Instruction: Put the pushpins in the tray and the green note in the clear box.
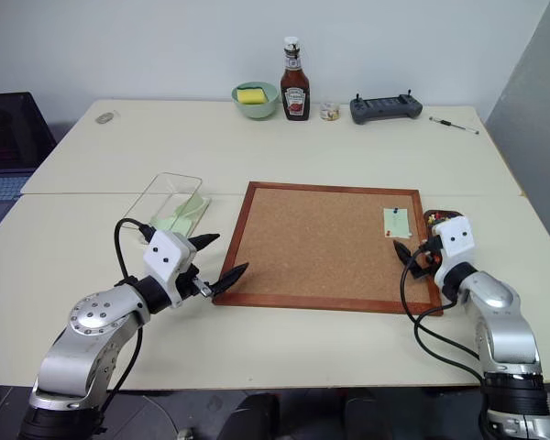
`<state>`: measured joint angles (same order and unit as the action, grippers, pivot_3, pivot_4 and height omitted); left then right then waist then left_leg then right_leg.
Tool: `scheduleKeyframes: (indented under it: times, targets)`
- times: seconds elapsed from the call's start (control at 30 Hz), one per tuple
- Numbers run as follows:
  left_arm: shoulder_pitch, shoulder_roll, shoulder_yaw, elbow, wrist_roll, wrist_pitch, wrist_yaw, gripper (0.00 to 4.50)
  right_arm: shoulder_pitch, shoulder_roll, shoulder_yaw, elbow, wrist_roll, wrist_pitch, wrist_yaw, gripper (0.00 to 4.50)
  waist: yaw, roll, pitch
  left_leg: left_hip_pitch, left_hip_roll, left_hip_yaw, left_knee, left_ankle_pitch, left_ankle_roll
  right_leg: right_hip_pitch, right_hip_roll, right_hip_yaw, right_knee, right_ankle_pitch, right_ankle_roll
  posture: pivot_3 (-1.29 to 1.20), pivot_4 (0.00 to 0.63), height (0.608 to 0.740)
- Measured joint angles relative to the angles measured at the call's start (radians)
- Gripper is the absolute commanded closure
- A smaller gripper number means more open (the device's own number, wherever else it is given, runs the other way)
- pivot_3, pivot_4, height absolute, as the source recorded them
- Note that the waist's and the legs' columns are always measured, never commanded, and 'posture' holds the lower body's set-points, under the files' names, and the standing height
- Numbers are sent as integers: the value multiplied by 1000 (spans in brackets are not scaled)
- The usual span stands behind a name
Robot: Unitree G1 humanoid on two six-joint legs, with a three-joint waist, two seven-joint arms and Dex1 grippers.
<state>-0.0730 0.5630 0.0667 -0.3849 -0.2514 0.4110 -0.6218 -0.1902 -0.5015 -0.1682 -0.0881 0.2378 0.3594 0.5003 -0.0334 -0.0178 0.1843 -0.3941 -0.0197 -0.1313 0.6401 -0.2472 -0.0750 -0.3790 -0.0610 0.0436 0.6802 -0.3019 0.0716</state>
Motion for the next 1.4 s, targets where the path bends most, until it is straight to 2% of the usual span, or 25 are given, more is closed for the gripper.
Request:
scheduleKeyframes:
  times: [0.47,0.53,0.77,1.2,1.3,1.4]
  targets:
    - [-26,-12,1,4,-1,-2,20,56,-1,-2,0,0,2,1,1,0,0,0,0,0,0,0,0,0,0,0,0,0,0,0,0,0,150,740]
    - [-27,-12,6,4,-18,-5,9,227,-3,-2,1,0,2,2,1,0,0,0,0,0,0,0,0,0,0,0,0,0,0,0,0,0,150,740]
    - [-28,-10,10,-24,-60,0,-13,1457,-12,-2,5,0,2,2,9,0,0,0,0,0,0,0,0,0,0,0,0,0,0,0,0,0,150,740]
    - [-60,2,10,-49,-88,40,-38,4089,-13,-2,14,0,2,2,20,0,0,0,0,0,0,0,0,0,0,0,0,0,0,0,0,0,150,740]
    - [-60,2,10,-48,-98,39,-48,4450,-13,-2,14,0,2,2,22,0,0,0,0,0,0,0,0,0,0,0,0,0,0,0,0,0,150,740]
    - [-58,2,8,-37,-100,30,-69,4450,-13,-6,14,0,2,2,24,0,0,0,0,0,0,0,0,0,0,0,0,0,0,0,0,0,150,740]
